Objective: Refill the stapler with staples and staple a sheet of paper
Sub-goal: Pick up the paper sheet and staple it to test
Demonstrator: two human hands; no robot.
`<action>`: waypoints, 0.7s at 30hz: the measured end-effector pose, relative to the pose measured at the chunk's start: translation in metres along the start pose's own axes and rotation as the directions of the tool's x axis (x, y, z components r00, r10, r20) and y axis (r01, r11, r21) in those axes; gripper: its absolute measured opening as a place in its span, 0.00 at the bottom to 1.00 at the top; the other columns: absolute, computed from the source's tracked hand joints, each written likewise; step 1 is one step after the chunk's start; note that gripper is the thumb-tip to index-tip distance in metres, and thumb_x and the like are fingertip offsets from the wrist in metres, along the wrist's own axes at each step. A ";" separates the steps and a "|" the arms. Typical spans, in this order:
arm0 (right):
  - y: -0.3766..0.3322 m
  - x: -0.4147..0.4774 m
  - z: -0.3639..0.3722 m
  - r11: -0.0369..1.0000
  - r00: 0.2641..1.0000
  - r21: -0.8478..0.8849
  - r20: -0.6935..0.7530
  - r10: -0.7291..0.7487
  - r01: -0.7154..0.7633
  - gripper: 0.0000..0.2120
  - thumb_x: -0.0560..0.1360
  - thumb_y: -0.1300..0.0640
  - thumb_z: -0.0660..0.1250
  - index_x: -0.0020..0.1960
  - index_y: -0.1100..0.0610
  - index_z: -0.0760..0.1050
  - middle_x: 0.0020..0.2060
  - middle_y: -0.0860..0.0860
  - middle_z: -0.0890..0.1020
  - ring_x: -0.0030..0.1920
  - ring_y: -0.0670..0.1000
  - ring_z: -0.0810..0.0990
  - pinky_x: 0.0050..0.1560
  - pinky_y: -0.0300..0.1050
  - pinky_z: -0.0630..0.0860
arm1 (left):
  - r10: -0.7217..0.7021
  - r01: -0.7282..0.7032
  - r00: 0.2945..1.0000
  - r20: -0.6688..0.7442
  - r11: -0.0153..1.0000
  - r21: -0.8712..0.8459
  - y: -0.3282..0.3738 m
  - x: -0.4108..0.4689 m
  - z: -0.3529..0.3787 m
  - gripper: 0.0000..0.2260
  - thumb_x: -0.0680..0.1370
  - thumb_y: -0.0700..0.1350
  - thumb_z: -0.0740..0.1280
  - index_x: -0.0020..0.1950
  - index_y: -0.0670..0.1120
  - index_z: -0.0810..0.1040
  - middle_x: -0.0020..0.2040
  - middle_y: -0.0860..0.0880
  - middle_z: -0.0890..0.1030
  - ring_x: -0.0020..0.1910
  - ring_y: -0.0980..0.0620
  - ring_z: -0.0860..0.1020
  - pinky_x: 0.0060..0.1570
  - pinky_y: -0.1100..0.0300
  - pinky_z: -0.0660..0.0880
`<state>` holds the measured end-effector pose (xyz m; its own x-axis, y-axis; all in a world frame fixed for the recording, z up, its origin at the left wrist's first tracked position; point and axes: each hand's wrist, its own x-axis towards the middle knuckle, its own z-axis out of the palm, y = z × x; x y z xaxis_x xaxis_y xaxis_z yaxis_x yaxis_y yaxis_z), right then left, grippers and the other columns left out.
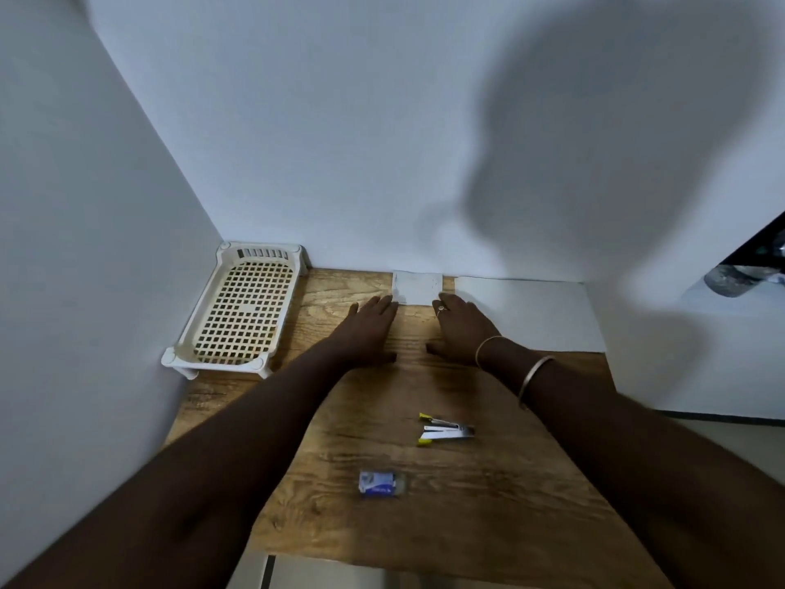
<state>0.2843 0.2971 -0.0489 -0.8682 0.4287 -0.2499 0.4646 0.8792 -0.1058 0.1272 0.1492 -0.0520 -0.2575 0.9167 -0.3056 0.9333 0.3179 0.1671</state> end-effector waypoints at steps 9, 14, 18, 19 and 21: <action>0.000 0.046 0.022 0.998 0.995 0.015 0.079 0.063 -0.064 0.46 0.77 0.31 0.59 0.81 0.60 0.49 0.82 0.57 0.48 0.82 0.56 0.48 0.78 0.64 0.51 | -0.010 0.012 0.988 0.156 1.000 -0.015 -0.015 0.048 0.007 0.59 0.68 0.69 0.73 0.82 0.43 0.40 0.83 0.44 0.38 0.82 0.44 0.41 0.79 0.39 0.44; 0.005 0.053 0.031 0.998 0.994 0.010 0.090 0.061 -0.062 0.44 0.78 0.30 0.55 0.81 0.58 0.50 0.82 0.57 0.48 0.82 0.56 0.48 0.78 0.64 0.50 | 0.029 -0.027 0.985 0.169 1.000 -0.014 -0.020 0.054 0.008 0.59 0.68 0.70 0.72 0.83 0.43 0.42 0.83 0.44 0.39 0.82 0.43 0.42 0.78 0.40 0.44; 0.001 0.039 0.037 0.999 0.997 -0.003 0.061 0.054 -0.054 0.37 0.81 0.35 0.53 0.81 0.57 0.52 0.82 0.56 0.50 0.82 0.55 0.50 0.78 0.62 0.50 | 0.036 -0.037 0.985 0.167 0.999 0.006 -0.015 0.040 0.010 0.56 0.70 0.70 0.70 0.83 0.43 0.44 0.83 0.43 0.41 0.82 0.43 0.44 0.79 0.40 0.44; -0.001 0.033 0.038 0.999 0.998 -0.008 0.050 0.047 -0.047 0.34 0.82 0.37 0.52 0.80 0.57 0.53 0.82 0.56 0.51 0.81 0.55 0.51 0.78 0.62 0.51 | 0.038 -0.042 0.986 0.161 0.999 0.020 -0.013 0.034 0.013 0.55 0.71 0.70 0.69 0.83 0.43 0.44 0.83 0.43 0.41 0.82 0.43 0.44 0.79 0.40 0.44; -0.005 0.016 0.042 1.000 0.999 -0.004 0.035 0.029 -0.028 0.30 0.84 0.42 0.52 0.80 0.57 0.56 0.82 0.56 0.53 0.81 0.55 0.53 0.78 0.61 0.53 | 0.038 -0.043 0.986 0.161 0.999 0.028 -0.007 0.018 0.020 0.52 0.72 0.70 0.68 0.83 0.44 0.45 0.83 0.44 0.41 0.82 0.43 0.44 0.79 0.40 0.43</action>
<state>0.2753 0.2910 -0.0930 -0.8479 0.4459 -0.2868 0.4883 0.8675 -0.0949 0.1211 0.1584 -0.0769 -0.1783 0.8771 -0.4461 0.9502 0.2712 0.1533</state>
